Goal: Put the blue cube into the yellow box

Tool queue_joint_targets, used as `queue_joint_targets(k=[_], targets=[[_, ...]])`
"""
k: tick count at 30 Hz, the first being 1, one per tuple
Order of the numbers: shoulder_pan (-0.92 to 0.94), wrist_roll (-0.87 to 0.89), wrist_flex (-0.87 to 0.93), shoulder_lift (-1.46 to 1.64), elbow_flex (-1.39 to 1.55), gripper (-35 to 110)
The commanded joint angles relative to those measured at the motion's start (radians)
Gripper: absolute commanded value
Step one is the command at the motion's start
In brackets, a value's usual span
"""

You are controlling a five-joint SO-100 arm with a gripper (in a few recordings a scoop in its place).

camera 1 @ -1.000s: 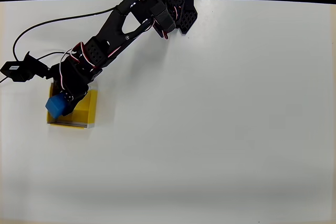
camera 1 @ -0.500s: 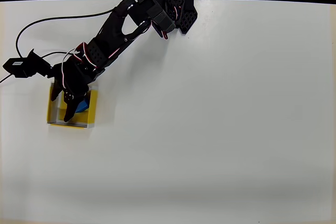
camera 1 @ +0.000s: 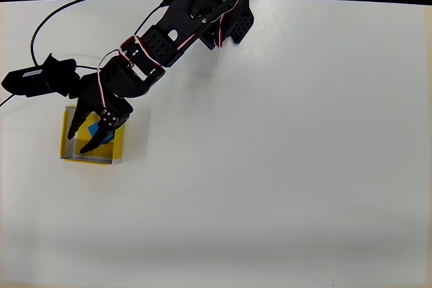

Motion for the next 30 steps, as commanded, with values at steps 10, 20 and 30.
queue_joint_targets(k=[10, 20, 30], targets=[[-0.43, -0.163, 0.198, 0.723, 0.54, 1], [-0.601, -0.106, 0.75, 1.026, 0.701, 0], [-0.606, -0.054, 1.055, 1.244, 0.876, 0]])
